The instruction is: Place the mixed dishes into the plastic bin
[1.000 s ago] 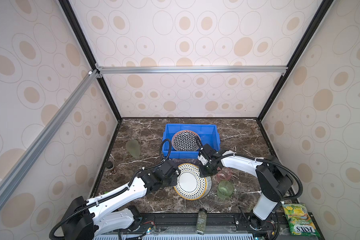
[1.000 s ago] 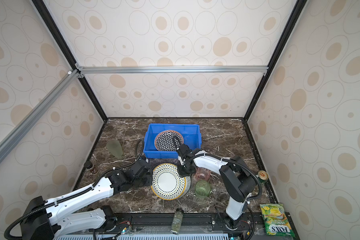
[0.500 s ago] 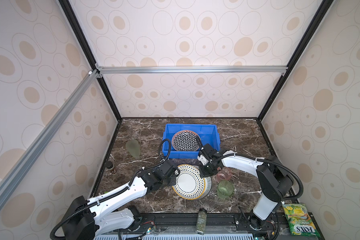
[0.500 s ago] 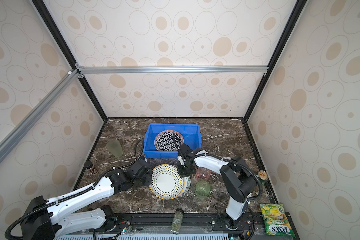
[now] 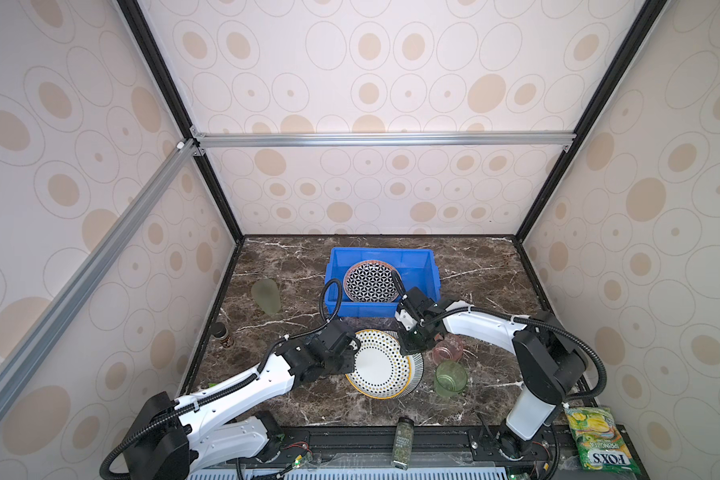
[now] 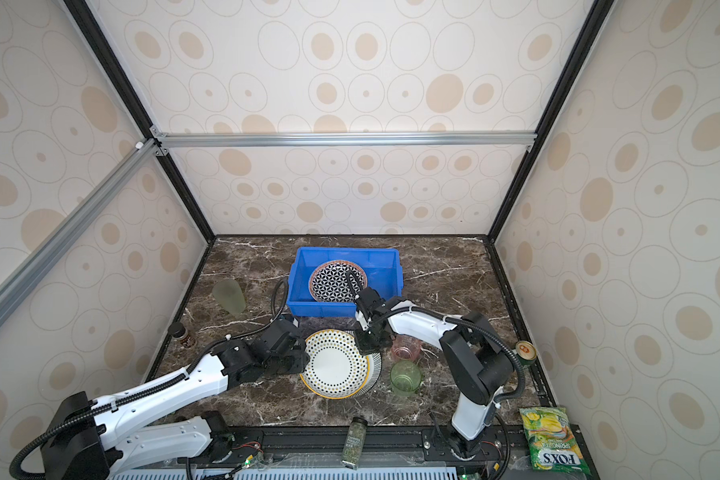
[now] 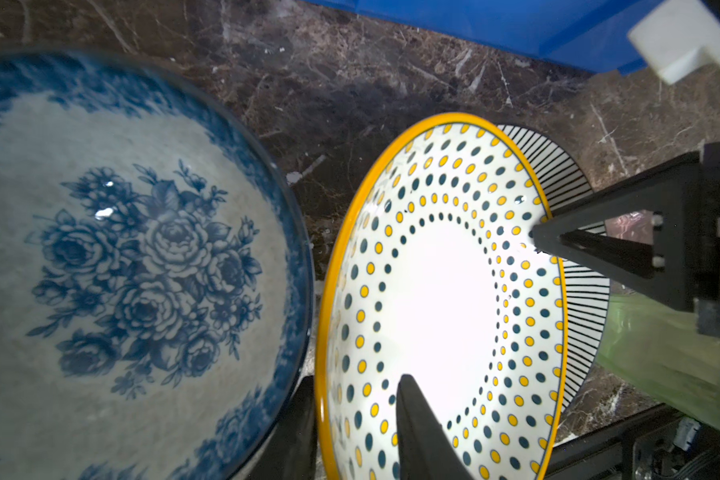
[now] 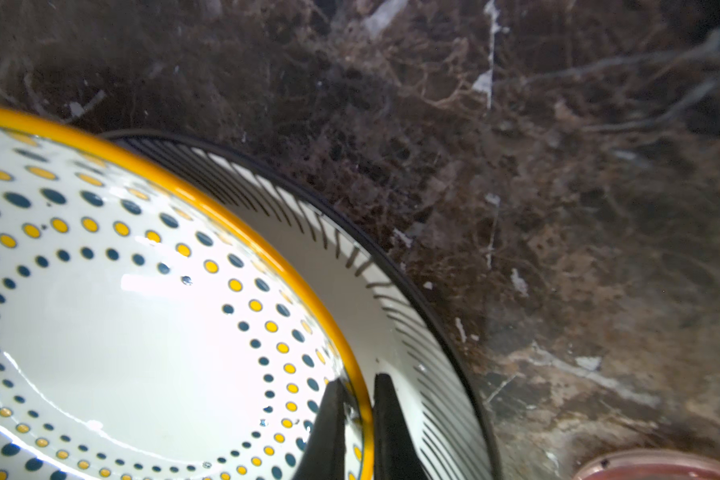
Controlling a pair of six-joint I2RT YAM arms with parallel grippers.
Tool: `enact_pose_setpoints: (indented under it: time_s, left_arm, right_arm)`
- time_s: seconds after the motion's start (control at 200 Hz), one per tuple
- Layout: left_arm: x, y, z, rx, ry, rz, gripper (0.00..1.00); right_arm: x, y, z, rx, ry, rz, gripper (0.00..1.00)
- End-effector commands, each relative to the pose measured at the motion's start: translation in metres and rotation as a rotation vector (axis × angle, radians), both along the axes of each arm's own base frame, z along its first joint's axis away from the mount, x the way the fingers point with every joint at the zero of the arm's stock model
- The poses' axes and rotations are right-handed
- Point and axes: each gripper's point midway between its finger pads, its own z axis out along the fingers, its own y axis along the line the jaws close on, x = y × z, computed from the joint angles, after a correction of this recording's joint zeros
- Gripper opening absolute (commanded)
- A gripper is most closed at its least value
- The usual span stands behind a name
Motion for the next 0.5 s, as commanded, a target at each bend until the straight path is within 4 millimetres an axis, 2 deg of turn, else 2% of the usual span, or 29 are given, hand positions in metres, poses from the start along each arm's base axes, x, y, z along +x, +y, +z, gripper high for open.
enact_pose_setpoints:
  time_s: [0.0,0.23,0.495]
  left_arm:
    - [-0.007,-0.011,0.012,-0.052,0.014,-0.033,0.33]
    - [-0.01,-0.016,0.0,-0.044,0.058,-0.048,0.32]
    - [-0.008,-0.026,-0.011,-0.064,0.069,-0.038,0.22]
  right_arm:
    - [-0.009,-0.009,-0.036,-0.057,0.067,-0.045,0.0]
    - [-0.011,-0.009,-0.036,-0.05,0.069,-0.048,0.0]
    - [-0.012,-0.011,-0.034,-0.052,0.064,-0.049,0.0]
